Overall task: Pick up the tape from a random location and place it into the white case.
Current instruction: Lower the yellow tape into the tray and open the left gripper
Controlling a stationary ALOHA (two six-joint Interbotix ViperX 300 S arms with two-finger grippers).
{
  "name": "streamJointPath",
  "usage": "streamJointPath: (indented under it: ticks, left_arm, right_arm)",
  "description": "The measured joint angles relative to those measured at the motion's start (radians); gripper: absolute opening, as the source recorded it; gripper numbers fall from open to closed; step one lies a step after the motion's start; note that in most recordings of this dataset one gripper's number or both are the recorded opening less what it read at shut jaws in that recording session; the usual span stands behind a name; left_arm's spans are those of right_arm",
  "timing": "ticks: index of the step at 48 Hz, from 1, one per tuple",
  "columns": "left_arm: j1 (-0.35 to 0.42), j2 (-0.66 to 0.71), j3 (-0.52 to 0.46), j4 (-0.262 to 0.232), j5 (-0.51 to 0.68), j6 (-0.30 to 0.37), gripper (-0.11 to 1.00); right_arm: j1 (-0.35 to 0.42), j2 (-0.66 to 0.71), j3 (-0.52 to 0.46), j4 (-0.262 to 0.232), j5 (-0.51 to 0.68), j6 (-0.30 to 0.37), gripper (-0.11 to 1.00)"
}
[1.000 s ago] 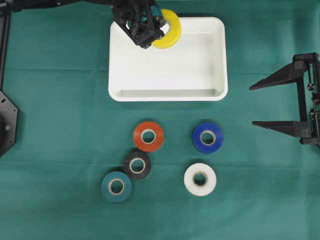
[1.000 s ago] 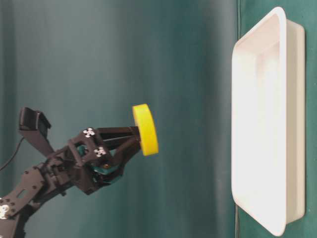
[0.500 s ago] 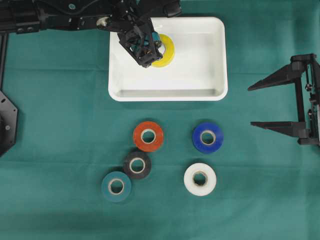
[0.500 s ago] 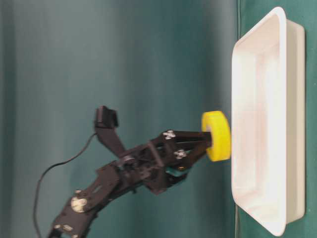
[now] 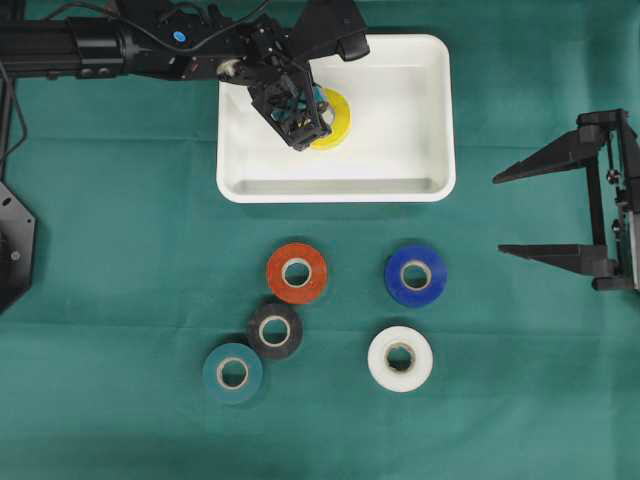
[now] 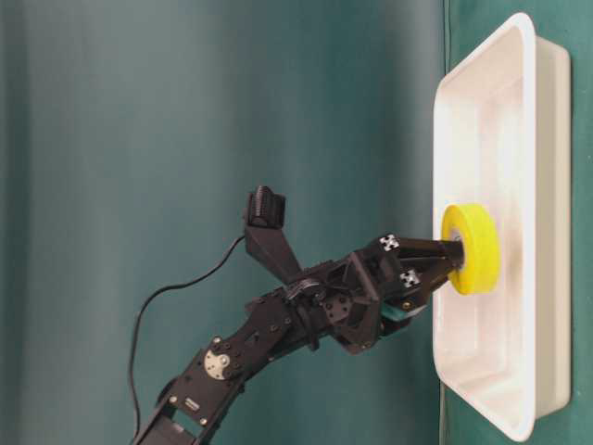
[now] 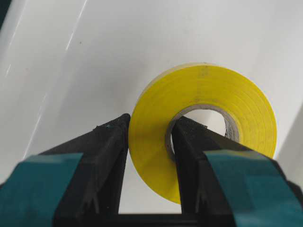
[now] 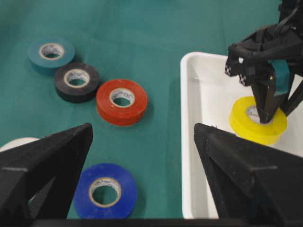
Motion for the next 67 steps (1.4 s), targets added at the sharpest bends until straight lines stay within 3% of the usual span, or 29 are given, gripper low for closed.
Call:
streamJointPath:
  ticks: [35,37,45,49,67]
  left_arm:
    - [-0.014,0.04,-0.011,-0.002,-0.025,0.0,0.24]
    - [-0.017,0.04,-0.011,-0.002,-0.025,0.0,0.3]
    - [-0.015,0.038,-0.012,-0.002,-0.035,-0.002,0.79]
    - [-0.015,0.04,-0.012,-0.002,-0.038,-0.002,0.95]
    - [-0.018,0.005,-0.012,-0.002,0.017,-0.002,0.96]
  right_arm:
    - [0.0,0.002,0.0,0.0,0.0,0.0,0.9]
    - [0.0,0.002,0.0,0.0,0.0,0.0,0.9]
    - [0.0,0.0,0.0,0.0,0.0,0.0,0.9]
    - [0.0,0.0,0.0,0.0,0.0,0.0,0.9]
    - [0.0,-0.002,0.0,0.0,0.002,0.0,0.9]
